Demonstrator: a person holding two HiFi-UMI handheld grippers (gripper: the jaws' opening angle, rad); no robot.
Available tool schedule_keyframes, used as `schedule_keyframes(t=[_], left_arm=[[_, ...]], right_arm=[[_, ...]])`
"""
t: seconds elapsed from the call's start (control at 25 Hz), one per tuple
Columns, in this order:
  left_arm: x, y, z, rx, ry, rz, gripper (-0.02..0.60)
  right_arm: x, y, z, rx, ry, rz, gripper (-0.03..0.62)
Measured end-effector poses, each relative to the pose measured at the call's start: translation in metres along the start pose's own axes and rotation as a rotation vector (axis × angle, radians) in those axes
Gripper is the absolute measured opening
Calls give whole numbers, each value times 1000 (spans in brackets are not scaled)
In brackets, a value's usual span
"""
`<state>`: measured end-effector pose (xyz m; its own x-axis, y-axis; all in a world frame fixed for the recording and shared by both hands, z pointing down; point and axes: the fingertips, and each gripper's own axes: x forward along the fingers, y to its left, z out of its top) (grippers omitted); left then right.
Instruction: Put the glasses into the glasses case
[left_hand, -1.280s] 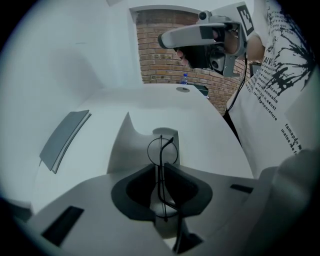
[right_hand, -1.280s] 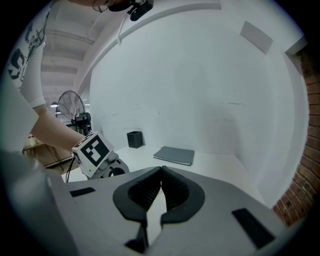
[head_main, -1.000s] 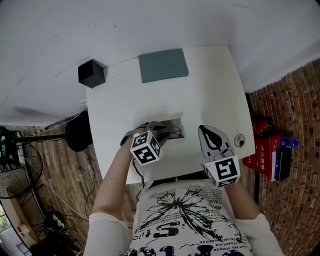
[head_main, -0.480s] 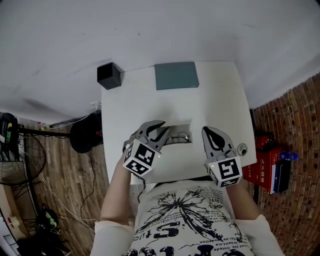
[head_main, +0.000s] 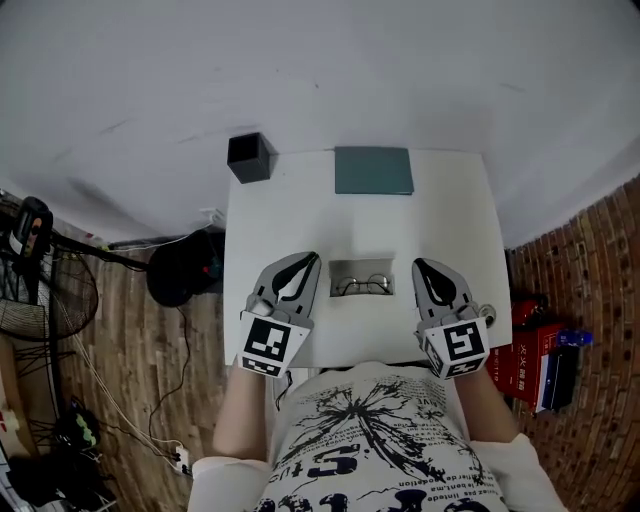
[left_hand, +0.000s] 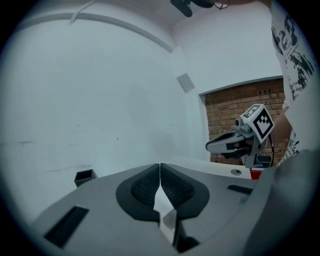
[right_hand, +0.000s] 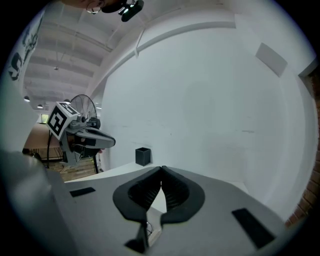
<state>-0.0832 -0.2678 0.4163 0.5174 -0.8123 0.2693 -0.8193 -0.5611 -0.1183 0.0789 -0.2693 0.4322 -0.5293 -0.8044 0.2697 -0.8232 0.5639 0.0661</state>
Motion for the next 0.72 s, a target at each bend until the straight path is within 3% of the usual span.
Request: schedule_keyframes(t=[0.12, 0.4, 0.52, 0.72], left_arm=[[-20, 4, 12, -24, -70, 41, 15], [-51, 3, 21, -54, -124, 93, 14], [-54, 0, 20, -21, -93, 95, 14], [-53, -5, 27, -8, -142, 96, 14]], right_arm=[[-5, 4, 7, -12, -17, 9, 15], [-21, 10, 20, -17, -70, 5, 14], [-24, 12, 22, -15, -84, 4, 14], [-27, 16, 23, -26, -91, 11, 14]])
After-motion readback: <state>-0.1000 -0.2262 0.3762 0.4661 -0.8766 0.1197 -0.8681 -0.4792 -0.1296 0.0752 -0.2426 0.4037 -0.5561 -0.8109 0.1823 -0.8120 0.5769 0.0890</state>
